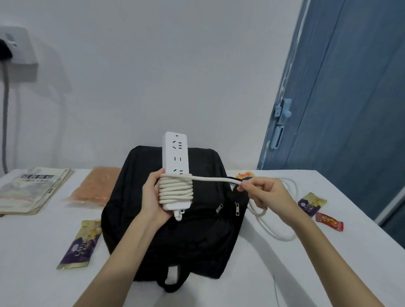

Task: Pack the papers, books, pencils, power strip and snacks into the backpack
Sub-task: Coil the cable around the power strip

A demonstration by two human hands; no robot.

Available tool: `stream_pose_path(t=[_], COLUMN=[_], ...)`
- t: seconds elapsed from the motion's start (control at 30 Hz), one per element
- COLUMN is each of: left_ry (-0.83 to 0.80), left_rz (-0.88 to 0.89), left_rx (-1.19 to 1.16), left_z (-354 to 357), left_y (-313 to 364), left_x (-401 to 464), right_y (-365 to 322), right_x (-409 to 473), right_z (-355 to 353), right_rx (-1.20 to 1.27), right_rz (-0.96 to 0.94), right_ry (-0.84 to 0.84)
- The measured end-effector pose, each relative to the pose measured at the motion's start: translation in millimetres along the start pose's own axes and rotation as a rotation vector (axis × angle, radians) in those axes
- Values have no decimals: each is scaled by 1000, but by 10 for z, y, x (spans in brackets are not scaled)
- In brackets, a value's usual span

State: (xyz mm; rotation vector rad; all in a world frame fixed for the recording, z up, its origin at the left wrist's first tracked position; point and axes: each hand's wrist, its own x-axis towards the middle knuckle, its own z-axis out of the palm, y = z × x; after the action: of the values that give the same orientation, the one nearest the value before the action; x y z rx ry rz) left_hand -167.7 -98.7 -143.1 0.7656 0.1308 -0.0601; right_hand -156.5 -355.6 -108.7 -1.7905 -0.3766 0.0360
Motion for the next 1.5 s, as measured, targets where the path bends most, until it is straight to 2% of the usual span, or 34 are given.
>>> stream_pose_path(t=[0.1, 0.2, 0.33, 0.4, 0.53, 0.63, 0.73, 0.83, 0.9, 1.03, 1.13, 1.3, 1.5], left_ry=[14, -36, -116, -208, -347, -336, -222, -9, 48, -14, -86, 31, -29], left_rz=[-44, -83, -192, -265, -354, -449, -314, -169, -101, -41, -39, -15, -174], left_rx=[-20, 5, 67, 217, 780, 1126, 1276, 1120, 995, 718, 551, 133, 39], left_z=[8, 31, 28, 12, 29, 119, 217, 210, 174, 114, 86, 106, 141], left_y=[-51, -100, -80, -49, 15, -5, -90, -66, -19, -19, -83, -240, -290], left_x=[89, 110, 70, 32, -50, -63, -45, -6, 13, -7, -8, 83, 123], right_y=[89, 217, 329, 357, 162, -155, -360, -402, -334, -173, -13, 171, 188], right_x=[141, 277, 439, 505, 651, 672, 648, 572, 524, 441, 409, 353, 262], right_z=[-68, -94, -31, 38, 182, 274, 334, 380, 373, 289, 232, 275, 386], right_rx=[2, -41, -220, -284, -446, -383, -394, -427, -322, -26, -35, -136, -98], right_rz=[28, 49, 103, 158, 182, 100, 16, -63, -79, -88, -80, 5, -38], right_ry=[61, 101, -8, -83, -210, -341, -421, -439, -463, -374, -308, -326, -298])
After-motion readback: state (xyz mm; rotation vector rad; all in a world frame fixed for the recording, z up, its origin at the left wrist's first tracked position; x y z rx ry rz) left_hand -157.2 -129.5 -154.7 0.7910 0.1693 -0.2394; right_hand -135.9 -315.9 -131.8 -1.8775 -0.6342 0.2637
